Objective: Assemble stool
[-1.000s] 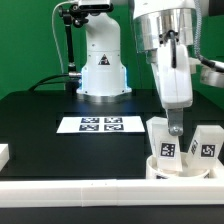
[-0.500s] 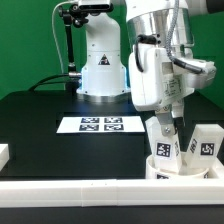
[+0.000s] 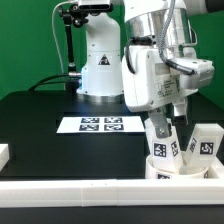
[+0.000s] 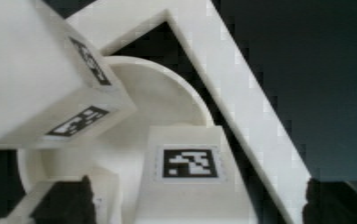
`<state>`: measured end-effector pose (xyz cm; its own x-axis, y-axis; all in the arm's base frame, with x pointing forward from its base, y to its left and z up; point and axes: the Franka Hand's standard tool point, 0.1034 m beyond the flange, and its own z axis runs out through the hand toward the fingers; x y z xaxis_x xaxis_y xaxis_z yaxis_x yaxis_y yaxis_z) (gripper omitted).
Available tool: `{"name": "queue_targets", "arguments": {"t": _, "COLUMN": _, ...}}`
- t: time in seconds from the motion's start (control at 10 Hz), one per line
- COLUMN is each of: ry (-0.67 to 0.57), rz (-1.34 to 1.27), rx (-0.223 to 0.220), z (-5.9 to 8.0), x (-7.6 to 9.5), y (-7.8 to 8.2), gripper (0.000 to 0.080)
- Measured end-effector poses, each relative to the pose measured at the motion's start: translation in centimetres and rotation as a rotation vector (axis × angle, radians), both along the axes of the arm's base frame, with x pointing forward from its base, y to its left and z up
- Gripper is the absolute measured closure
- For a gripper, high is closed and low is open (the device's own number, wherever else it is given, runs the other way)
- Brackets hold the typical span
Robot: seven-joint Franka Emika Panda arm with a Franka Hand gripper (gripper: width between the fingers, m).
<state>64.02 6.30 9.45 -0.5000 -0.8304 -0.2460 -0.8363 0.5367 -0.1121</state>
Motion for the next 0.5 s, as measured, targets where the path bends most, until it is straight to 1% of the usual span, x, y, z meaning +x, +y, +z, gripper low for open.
{"name": "queue_targets", "arguments": {"t": 0.1, "ry": -0.015, "rz": 0.049, "rx": -0.01, "z": 0.4, "x": 0.1, "y": -0.1, "gripper": 0.0161}}
{"name": "queue_targets", "arguments": {"t": 0.2, "ry": -0.029, "rz": 0.071, "rx": -0.013, "z": 1.1, "x": 0.3, "y": -0.1, "gripper": 0.0161}}
{"name": "queue_targets", "arguments": {"t": 0.3, "ry": -0.05, "rz": 0.142, "rx": -0.03, "z": 1.7, "x": 0.4, "y": -0.1, "gripper": 0.0151}}
{"name": "queue_targets", "arguments": {"t": 0.5, "ry": -0.067, "rz": 0.295, "rx": -0.07, "z": 1.3, "x": 0.3, "y": -0.1, "gripper": 0.015}}
